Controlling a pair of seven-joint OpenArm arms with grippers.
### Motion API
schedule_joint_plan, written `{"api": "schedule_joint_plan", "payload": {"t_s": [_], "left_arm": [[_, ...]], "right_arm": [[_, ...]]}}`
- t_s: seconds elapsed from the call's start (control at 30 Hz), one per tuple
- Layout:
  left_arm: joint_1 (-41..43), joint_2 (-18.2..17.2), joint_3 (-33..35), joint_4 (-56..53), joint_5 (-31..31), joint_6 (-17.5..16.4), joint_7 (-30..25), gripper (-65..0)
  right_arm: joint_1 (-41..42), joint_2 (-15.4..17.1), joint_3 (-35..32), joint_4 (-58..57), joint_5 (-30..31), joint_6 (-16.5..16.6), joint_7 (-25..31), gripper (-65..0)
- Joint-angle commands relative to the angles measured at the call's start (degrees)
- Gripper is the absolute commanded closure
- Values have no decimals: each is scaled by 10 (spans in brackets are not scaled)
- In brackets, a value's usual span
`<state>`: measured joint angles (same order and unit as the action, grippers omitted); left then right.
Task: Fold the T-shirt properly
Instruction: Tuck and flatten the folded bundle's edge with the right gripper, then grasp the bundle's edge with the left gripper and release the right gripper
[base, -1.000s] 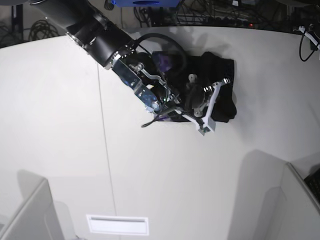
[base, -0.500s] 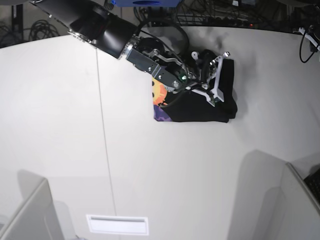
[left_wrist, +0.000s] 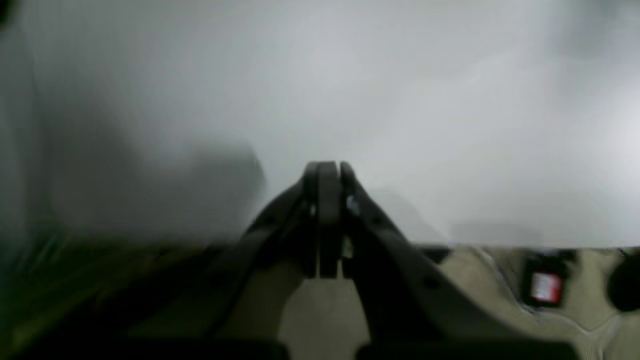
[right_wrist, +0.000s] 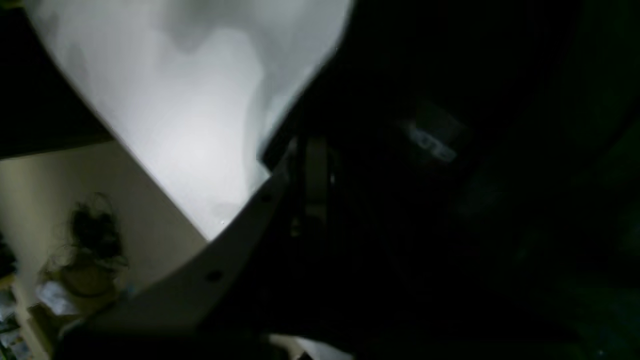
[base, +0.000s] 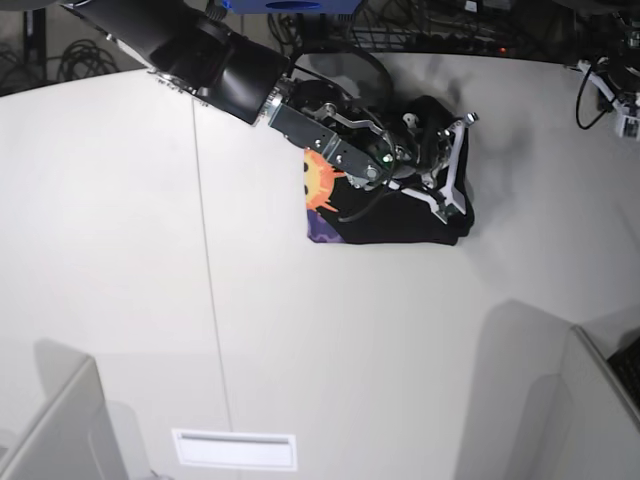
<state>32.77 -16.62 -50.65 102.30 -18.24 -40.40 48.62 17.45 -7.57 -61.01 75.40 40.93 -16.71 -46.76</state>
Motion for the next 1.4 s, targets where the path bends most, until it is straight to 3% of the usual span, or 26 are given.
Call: {"api": "schedule_joint_plan", "payload": {"t_s": [0.0, 0.13, 0.23, 0.37, 0.43, 0.53, 0.6, 0.63, 0.73, 0.97, 1.2, 1.27, 1.33, 1.37], "left_arm": [[-3, -1, 2, 15, 0, 4, -8, 0], [-39, 28, 24, 29, 0, 4, -8, 0], [-52, 41, 44, 46, -1, 4, -7, 0], [-53, 59, 88, 77, -10, 4, -7, 0], [-54, 63, 96, 78, -52, 4, -7, -26], [-55, 63, 97, 70, -138, 4, -7, -311], [-57, 63, 99, 57, -195, 4, -7, -459], [-63, 63, 100, 49, -223, 4, -7, -527], [-86, 63, 121, 13, -260, 4, -7, -647], [-154, 64, 205, -89, -261, 5, -7, -650], [-213, 63, 279, -179, -261, 62, -7, -650], [-224, 61, 296, -201, -261, 67, -7, -581], [-232, 60, 316, -214, -261, 68, -7, -441], [-235, 59, 327, -217, -261, 70, -7, -339]], "right_arm": [[11, -12, -2, 10, 7, 7, 17, 0], [20, -11, -3, 32, 53, 32, 35, 0], [38, 4, 28, 78, 89, 34, 30, 0], [35, 64, 131, 181, 121, 34, -15, 0], [16, 95, 195, 230, 125, 34, -44, 0], [-19, 136, 277, 292, 125, 34, -67, 0], [-39, 160, 312, 320, 126, 37, -68, 0], [-48, 173, 323, 331, 126, 37, -66, 0], [-73, 195, 342, 344, 126, 37, -66, 0], [-113, 209, 355, 345, 124, 38, -66, 0], [-126, 209, 355, 346, 124, 38, -66, 0], [-131, 210, 357, 347, 123, 38, -66, 0], [-137, 210, 367, 347, 123, 38, -66, 0], [-143, 210, 374, 347, 123, 38, -66, 0]]}}
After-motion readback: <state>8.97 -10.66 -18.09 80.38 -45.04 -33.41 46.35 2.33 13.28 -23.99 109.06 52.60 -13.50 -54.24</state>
